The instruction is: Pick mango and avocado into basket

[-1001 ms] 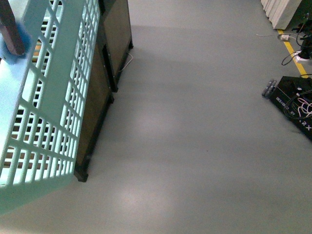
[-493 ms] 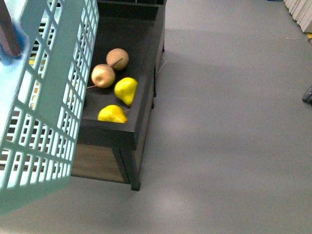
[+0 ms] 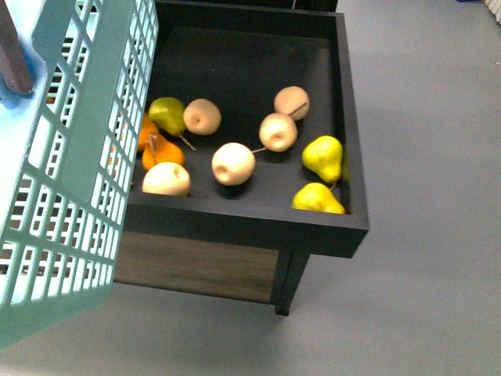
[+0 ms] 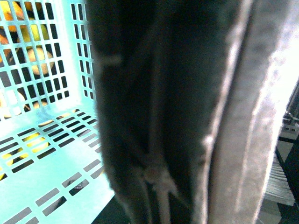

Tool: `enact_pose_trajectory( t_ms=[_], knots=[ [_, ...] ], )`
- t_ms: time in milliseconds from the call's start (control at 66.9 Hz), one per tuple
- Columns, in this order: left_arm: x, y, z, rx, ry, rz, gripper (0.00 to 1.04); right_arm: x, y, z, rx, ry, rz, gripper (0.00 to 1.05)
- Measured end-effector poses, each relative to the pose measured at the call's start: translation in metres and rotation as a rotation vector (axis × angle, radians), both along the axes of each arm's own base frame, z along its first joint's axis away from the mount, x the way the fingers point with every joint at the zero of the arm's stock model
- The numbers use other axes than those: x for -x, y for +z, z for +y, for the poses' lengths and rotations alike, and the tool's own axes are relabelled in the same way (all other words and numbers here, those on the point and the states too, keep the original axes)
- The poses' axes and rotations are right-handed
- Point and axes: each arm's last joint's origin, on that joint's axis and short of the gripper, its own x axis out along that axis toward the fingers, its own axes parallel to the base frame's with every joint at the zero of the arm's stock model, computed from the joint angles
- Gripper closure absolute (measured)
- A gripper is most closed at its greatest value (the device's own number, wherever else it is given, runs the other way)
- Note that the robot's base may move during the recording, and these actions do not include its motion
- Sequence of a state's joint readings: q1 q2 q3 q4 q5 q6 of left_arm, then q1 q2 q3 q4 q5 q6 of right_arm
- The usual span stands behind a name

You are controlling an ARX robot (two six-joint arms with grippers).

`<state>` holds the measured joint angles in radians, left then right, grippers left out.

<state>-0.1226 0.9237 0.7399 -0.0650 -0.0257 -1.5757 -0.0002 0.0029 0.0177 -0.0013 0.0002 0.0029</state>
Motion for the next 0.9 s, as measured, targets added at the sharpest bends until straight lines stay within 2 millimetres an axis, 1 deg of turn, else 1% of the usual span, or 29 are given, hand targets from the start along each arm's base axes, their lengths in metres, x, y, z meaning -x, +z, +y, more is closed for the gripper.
enact_pose_trajectory(
  t_ms=[896],
  knots=[
    [0.0, 0.0, 0.0, 0.0, -0.002, 0.0, 0.9, 0.0, 0.0, 0.0, 0.0, -0.001, 0.0, 0.09]
  ],
)
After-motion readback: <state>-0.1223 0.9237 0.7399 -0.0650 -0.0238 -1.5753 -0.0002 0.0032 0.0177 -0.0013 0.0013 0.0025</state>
